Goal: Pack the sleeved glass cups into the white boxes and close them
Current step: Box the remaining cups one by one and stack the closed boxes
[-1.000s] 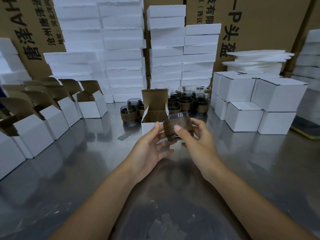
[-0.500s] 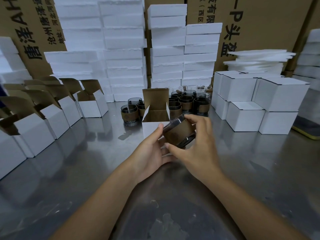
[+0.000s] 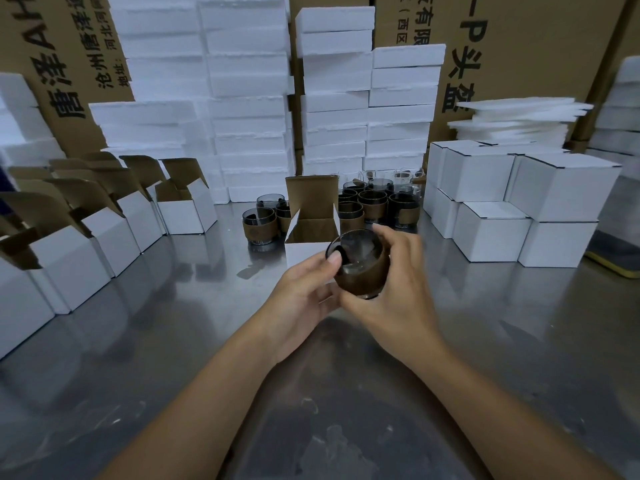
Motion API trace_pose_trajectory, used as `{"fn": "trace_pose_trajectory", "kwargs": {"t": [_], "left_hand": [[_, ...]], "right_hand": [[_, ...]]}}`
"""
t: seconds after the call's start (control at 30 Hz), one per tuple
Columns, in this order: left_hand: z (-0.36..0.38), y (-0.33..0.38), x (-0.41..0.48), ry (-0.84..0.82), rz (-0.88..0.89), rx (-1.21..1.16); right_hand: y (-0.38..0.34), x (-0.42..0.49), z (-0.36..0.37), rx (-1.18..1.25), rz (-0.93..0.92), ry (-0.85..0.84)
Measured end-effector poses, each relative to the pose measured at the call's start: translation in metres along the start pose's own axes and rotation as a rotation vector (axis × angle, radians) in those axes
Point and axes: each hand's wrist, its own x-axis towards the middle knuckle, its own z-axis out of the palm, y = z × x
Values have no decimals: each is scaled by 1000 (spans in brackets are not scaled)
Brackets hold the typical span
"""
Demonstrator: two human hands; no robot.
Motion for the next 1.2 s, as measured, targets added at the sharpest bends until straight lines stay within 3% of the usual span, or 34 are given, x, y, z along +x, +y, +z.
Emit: {"fn": "trace_pose_trajectory", "kwargs": {"t": [0.3,0.63,1.07,1.2], "left_hand": [[-3,-6,3,34,122,23],[-3,-6,4,31,136,22],[-2,-3,2,34,29,82],[-3,-4,3,21,17,23]], "right_hand": [[0,1,0,18,-14,38],[1,1,1,33,-31,40],[-6,2,-4,324,196,26],[-6,8,-4,485,369,-3]]}}
